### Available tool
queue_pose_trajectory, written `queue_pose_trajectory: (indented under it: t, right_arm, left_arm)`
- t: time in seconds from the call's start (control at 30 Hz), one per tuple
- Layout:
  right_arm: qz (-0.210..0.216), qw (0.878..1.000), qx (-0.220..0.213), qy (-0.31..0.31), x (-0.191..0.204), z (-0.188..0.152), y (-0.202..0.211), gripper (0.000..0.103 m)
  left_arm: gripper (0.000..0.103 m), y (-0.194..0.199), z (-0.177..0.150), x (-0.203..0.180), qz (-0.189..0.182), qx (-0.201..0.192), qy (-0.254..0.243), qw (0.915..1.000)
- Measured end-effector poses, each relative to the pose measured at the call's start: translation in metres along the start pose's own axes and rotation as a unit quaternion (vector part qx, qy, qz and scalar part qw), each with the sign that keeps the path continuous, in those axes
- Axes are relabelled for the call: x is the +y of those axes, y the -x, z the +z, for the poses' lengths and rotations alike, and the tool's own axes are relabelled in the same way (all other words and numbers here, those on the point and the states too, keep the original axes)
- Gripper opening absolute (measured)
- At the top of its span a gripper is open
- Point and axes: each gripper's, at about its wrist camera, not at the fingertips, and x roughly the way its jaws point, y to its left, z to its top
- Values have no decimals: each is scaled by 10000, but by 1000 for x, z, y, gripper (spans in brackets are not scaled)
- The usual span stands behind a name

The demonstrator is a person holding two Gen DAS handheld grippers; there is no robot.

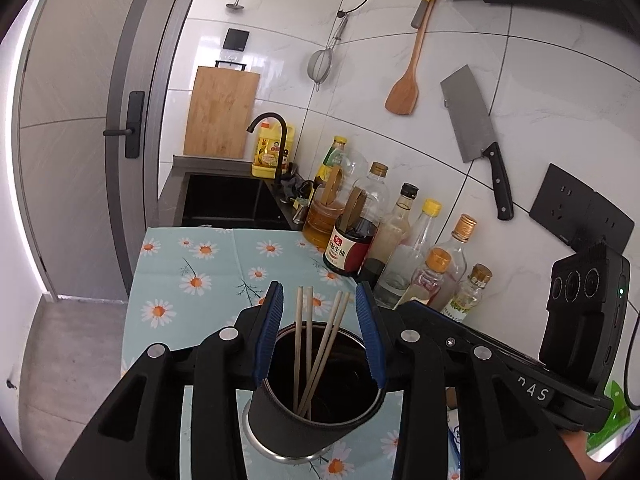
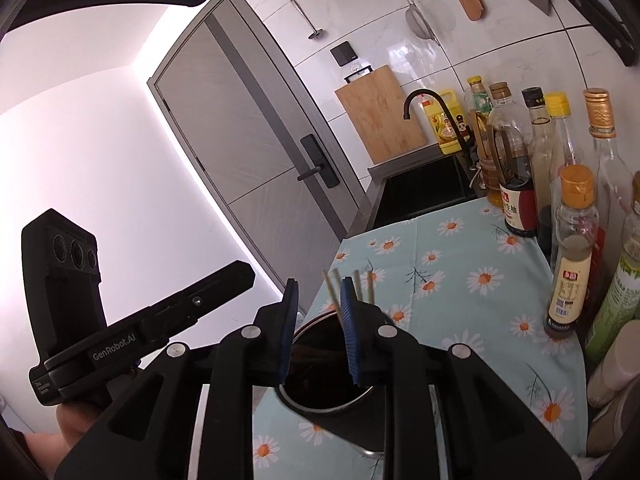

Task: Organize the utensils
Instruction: 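Open right gripper over the black holder while left gripper drops its chopstick in, then lower right gripper onto a white spoon handle and close it while left gripper returns over the cloth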

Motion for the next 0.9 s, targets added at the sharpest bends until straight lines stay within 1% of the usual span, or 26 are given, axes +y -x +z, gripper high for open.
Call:
queue_pose_trajectory:
  t: [0.07,0.1,0.17,0.27,0.33,0.4,0.5,0.57,0.6,0.7,0.9]
  right_arm:
    - [55,10000,-15,-29,4,-3,6,24]
    - [107,9999,-47,-102,5,-5,11,27]
    - [187,9995,-120,-227,7,-10,21,28]
    - [278,9989,-107,-371,12,-19,38,28]
    - [261,9988,-85,-413,16,-25,48,29]
    - [214,9984,-40,-516,17,-35,62,33]
    - [141,9974,71,-706,18,-51,77,34]
    - [8,9962,170,-851,18,-66,90,36]
    - [-44,9956,193,-914,17,-72,95,39]
    - [-169,9921,338,-1194,13,-96,111,39]
    - [-457,9776,730,-1918,1,-156,135,39]
  left_arm:
    - [36,8,-1,-2,91,-82,-35,9999]
    - [36,12,-1,-4,144,-95,-72,9998]
    - [36,18,-4,-7,115,-65,-116,9998]
    - [36,29,-9,-13,165,-48,-239,9996]
    - [36,37,-14,-17,117,-35,-280,9995]
    - [36,43,-19,-19,62,22,-315,9995]
    - [36,54,-29,-21,-56,110,-299,9995]
    - [36,59,-39,-21,-149,245,-291,9992]
    - [36,60,-43,-22,-188,311,-301,9989]
    - [36,62,-61,-26,-338,584,-400,9969]
    - [36,64,-91,-24,-600,1054,-417,9917]
